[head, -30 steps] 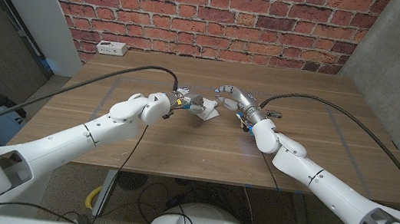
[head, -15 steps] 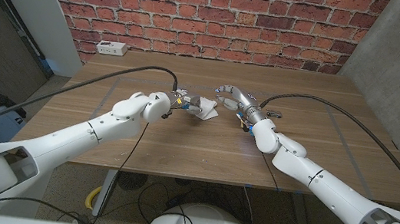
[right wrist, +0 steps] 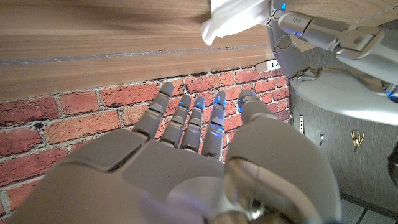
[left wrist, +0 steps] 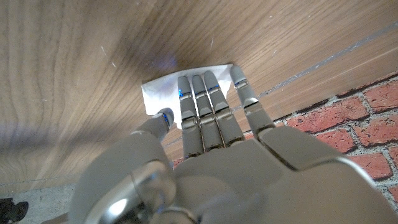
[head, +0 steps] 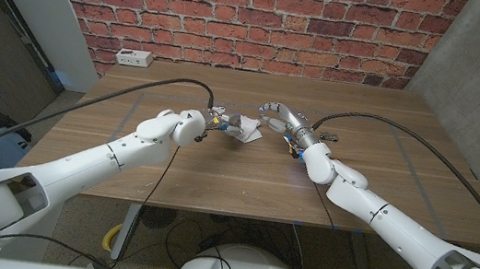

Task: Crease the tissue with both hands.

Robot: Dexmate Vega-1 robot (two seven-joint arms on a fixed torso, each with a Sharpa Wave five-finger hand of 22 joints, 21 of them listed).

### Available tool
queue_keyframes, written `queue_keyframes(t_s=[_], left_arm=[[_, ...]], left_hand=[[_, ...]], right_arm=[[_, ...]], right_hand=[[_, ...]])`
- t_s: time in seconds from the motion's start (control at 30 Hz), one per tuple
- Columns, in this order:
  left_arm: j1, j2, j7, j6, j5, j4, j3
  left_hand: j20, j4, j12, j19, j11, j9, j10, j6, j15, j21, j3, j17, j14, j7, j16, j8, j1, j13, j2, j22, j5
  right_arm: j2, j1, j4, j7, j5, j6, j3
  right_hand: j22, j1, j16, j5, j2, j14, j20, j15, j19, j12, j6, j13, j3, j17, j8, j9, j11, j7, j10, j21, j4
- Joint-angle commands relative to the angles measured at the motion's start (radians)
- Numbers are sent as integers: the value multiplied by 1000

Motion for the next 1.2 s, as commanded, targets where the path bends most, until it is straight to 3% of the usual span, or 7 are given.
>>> queue_keyframes(t_s=[0.03,0.27,0.53,1.0,1.2], left_arm=[[53,25,122,-9,-4,-66,-52],[102,36,206,-5,-35,-106,-106],[175,42,311,-17,-121,-128,-178],[271,72,390,-25,-271,-174,-273],[306,66,436,-71,-370,-158,-320]], left_hand=[[6,-2,-3,-13,-5,1,-4,1,-4,-4,11,-3,-10,-5,-5,-3,-6,4,-2,-1,4],[7,-10,-2,-15,-8,1,-1,1,-2,-5,12,-3,-11,-5,-5,-3,-3,6,1,-1,4],[8,-20,-13,-21,-4,2,-28,-24,0,-6,11,-3,-30,-4,-11,-13,-1,9,6,0,5],[11,-36,-36,-45,3,0,-81,-93,10,-13,14,-7,-78,-12,-29,-33,0,11,12,0,8],[8,-39,-47,-55,7,-1,-108,-146,18,-16,15,-8,-105,-13,-39,-45,-3,12,13,0,9]], right_arm=[[3,2,15,-6,13,21,4],[8,-3,34,-2,62,69,20],[36,-14,102,31,212,197,65],[78,-28,164,105,385,305,111],[97,-27,176,128,441,320,127]], right_hand=[[2,6,4,7,-6,0,3,-57,6,4,-6,3,-1,2,4,4,2,-1,-4,-3,-6],[2,4,4,7,-6,-1,3,-55,6,4,-6,3,-1,3,4,4,4,-1,-4,-3,-6],[2,3,5,7,-6,-1,4,-52,6,4,-7,3,-2,3,4,4,4,0,-5,-3,-6],[2,2,6,7,-5,-1,7,-44,3,6,-4,3,-2,4,6,4,11,12,-2,-5,-6],[2,2,8,7,-5,2,9,-38,3,8,6,3,-2,4,10,4,15,18,2,-5,-7]])
